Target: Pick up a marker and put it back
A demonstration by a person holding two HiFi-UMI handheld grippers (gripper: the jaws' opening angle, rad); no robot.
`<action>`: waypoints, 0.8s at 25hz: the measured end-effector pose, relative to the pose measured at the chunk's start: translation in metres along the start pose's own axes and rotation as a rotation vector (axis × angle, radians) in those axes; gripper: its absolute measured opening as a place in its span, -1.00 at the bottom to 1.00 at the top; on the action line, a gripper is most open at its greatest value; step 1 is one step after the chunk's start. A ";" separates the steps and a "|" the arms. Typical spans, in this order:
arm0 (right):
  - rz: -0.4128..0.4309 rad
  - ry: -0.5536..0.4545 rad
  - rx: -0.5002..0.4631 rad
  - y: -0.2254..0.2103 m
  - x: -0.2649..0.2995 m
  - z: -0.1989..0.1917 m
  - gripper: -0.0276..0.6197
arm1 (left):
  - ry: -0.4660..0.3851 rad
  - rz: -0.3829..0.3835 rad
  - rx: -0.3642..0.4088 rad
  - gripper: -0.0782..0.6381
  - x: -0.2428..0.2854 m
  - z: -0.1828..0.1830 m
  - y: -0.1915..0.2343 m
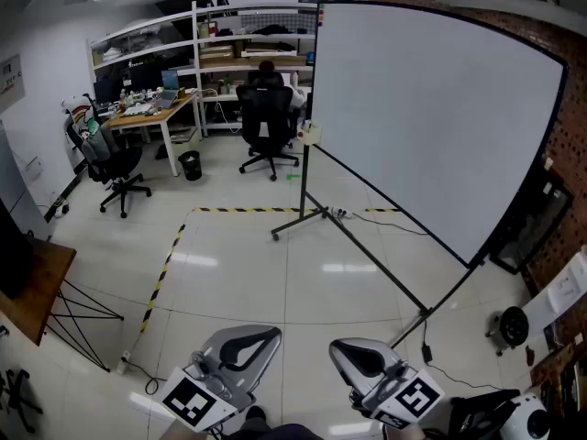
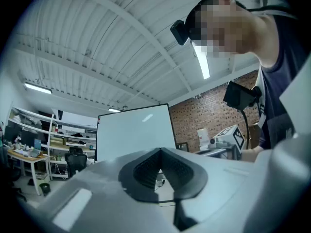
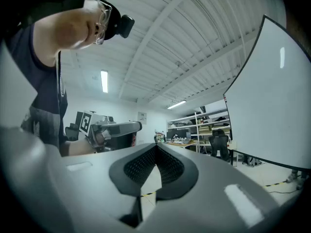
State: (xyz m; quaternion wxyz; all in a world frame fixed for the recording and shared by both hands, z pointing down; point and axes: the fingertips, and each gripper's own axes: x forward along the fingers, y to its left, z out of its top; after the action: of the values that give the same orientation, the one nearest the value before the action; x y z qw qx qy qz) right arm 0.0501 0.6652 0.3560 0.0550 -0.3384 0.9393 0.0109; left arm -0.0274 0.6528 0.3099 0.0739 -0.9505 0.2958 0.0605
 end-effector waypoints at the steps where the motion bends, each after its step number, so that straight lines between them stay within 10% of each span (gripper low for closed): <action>1: -0.001 -0.005 0.011 -0.001 0.006 0.001 -0.91 | -0.003 0.003 0.004 -0.76 0.001 -0.001 0.007; 20: -0.092 0.025 -0.023 -0.106 0.205 -0.008 -0.91 | -0.092 0.032 0.091 -0.76 0.035 -0.016 0.233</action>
State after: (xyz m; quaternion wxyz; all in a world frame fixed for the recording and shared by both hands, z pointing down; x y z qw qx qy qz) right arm -0.0399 0.4524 0.3425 0.0397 -0.3820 0.9232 0.0150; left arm -0.1306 0.4413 0.2957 0.1295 -0.9375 0.3097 0.0919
